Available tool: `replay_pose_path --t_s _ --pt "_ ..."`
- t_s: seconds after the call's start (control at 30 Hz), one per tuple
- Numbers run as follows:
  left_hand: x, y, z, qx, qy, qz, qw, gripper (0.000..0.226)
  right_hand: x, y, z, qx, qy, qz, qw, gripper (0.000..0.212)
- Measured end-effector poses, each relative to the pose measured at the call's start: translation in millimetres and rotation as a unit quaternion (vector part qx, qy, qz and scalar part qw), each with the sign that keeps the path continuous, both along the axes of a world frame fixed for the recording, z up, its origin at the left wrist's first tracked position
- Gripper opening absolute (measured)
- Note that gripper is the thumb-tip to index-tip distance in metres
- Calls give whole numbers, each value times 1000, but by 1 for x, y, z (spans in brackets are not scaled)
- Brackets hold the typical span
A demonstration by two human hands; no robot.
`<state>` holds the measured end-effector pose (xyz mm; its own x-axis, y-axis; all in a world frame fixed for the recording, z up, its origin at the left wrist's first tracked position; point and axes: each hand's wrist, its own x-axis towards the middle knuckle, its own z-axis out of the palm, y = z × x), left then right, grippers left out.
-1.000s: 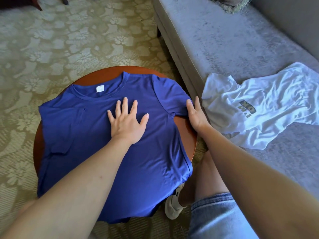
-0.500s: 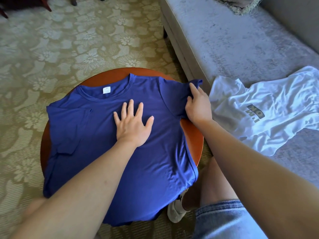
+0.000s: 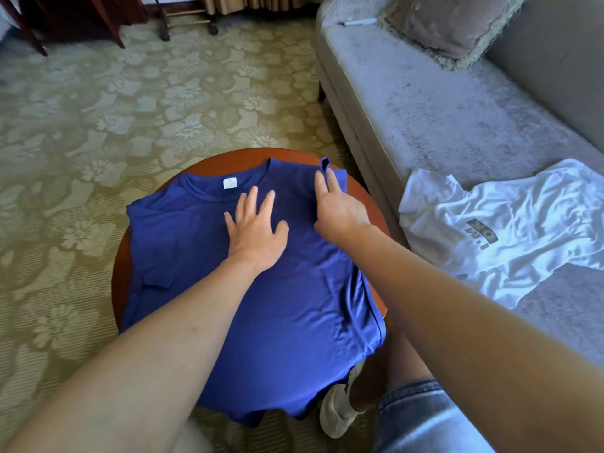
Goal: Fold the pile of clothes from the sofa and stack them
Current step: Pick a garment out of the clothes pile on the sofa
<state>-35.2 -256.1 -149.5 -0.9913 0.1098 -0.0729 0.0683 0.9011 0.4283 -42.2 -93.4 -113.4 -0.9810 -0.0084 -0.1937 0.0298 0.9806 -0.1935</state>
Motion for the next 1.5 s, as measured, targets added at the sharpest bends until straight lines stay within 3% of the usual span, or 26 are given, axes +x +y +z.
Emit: replay_pose_path --t_s 0.1,0.23,0.4,0.47,0.6,0.87,0.97,1.07,1.17,1.27,1.4,1.5 --pt "11 -36 6 -74 24 13 997 61 13 -27 -1 -37 -19 43 998 87" --pt "30 -85 -1 -152 -27 95 983 74 39 -38 -22 5 40 14 999 76" --pt "46 -108 -24 -164 -86 162 969 89 59 -36 -58 -20 -26 21 999 75" --pt "45 -108 -29 -172 -79 155 970 87 60 -35 -68 -4 -14 25 1000 73" --pt "30 -107 -33 -171 -57 151 972 85 45 -31 -77 17 21 22 999 72" --pt "-18 -105 -37 -166 -46 148 974 84 2 -15 -78 30 10 -7 999 73" --pt "-31 -107 -34 -149 -63 129 978 80 -10 -12 -74 27 -20 -14 999 73" --pt "-38 -116 -21 -77 -121 108 984 71 -19 -10 -63 -9 -69 -25 997 70" --pt "-16 -128 -7 -56 -86 112 988 72 -23 -6 -44 -40 -109 -40 992 64" --pt "34 -141 -4 -76 -15 159 984 73 -7 -4 -32 -42 -40 -42 997 68" --pt "90 -158 -11 -50 -57 231 970 75 56 -1 -38 -119 91 -131 980 69" --pt "119 -159 -9 -34 -59 250 966 71 114 16 -47 -181 96 -218 954 72"
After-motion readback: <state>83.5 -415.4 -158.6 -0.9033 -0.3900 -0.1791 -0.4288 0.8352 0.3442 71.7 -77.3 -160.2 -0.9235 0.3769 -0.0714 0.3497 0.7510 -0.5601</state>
